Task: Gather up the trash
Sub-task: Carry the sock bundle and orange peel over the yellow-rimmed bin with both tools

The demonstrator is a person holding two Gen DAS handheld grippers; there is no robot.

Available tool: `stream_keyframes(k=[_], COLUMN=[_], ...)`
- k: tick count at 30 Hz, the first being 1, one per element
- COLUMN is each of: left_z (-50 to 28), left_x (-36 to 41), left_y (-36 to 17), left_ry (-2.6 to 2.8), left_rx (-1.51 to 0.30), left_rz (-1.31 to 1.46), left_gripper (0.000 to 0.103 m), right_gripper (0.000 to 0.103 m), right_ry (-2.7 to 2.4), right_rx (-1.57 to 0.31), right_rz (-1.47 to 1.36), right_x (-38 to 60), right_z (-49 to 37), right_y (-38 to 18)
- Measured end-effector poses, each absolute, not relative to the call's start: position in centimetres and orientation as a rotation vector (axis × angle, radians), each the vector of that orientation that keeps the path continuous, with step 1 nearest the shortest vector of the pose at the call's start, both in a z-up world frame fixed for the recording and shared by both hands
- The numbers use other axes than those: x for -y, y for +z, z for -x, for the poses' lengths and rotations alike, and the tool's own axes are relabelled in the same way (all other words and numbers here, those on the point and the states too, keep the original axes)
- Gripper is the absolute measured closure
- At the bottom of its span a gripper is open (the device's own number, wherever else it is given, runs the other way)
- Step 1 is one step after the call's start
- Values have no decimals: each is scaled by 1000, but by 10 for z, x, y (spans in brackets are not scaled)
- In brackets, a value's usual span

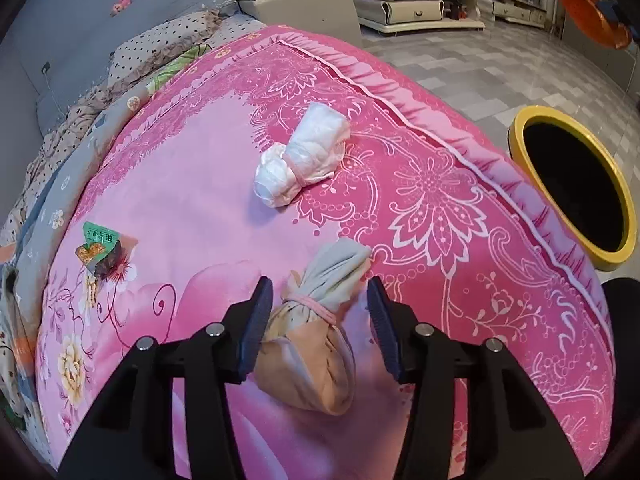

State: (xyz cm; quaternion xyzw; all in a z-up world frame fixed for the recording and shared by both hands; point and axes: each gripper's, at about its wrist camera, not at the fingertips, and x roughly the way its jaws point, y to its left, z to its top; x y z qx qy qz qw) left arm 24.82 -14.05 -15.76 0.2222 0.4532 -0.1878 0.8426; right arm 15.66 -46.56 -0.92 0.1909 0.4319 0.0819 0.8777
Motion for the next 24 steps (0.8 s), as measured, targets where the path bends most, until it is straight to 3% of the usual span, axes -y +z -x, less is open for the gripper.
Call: stream_keyframes(k=[2,5,15,24], left_z=[-247,-246,-227,-197], left_x=[141,137,171,257], left_y=[-159,-148,-63,-43], left_ry=[-390,-401,-520,-704], left_rx=[-948,-929,-792,-763], left_rz=[-478,-452,-323,-274], left_gripper=[79,86,86,86], right_gripper=[84,84,84,84], right_ry=[168,167,141,42], right_rx=[-898,-890,-833,-827], right_rz=[-408,-414,-422,-443], right_x=[471,475,495,532], right_z=[-155,-153,-129,-109], right_y=[-9,-7,7,1])
